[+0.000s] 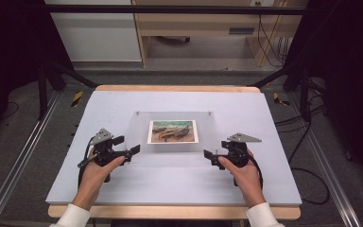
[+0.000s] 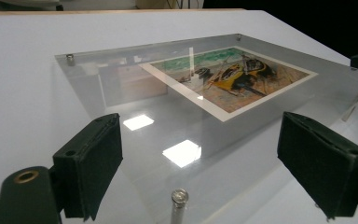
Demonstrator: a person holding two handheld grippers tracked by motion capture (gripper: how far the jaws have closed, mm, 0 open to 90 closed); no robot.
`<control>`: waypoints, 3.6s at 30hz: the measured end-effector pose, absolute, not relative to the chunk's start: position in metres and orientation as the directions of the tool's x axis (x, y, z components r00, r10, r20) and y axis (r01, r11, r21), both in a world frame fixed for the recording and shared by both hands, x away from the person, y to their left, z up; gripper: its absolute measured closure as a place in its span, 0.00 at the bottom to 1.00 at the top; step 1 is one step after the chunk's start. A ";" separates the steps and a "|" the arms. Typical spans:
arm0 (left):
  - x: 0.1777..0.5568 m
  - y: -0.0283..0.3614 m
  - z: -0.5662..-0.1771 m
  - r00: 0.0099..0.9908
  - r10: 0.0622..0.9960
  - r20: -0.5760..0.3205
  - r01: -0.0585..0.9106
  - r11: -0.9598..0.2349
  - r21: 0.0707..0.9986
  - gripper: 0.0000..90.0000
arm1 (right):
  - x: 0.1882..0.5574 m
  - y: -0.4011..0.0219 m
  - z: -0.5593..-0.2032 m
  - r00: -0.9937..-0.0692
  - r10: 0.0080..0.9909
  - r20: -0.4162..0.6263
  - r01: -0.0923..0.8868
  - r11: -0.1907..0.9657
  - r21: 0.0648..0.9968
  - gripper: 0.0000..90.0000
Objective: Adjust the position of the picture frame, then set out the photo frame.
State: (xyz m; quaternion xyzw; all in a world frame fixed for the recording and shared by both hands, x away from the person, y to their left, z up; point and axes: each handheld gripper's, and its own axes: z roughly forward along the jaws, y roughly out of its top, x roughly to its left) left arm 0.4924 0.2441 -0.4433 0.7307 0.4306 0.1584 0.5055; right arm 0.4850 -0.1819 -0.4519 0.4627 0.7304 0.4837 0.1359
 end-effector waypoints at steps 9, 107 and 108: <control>0.499 0.247 -0.449 0.558 0.803 -0.211 0.499 -0.122 0.858 0.16 | 0.495 -0.186 -0.450 -0.512 0.824 0.242 0.551 0.099 0.828 0.14; 0.470 0.253 -0.451 0.543 0.779 -0.312 0.578 -0.078 0.812 0.42 | 0.465 -0.191 -0.448 -0.514 0.802 0.305 0.588 0.070 0.806 0.46; 0.469 0.253 -0.450 0.545 0.780 -0.307 0.576 -0.082 0.813 0.42 | 0.464 -0.191 -0.448 -0.516 0.802 0.300 0.585 0.075 0.808 0.46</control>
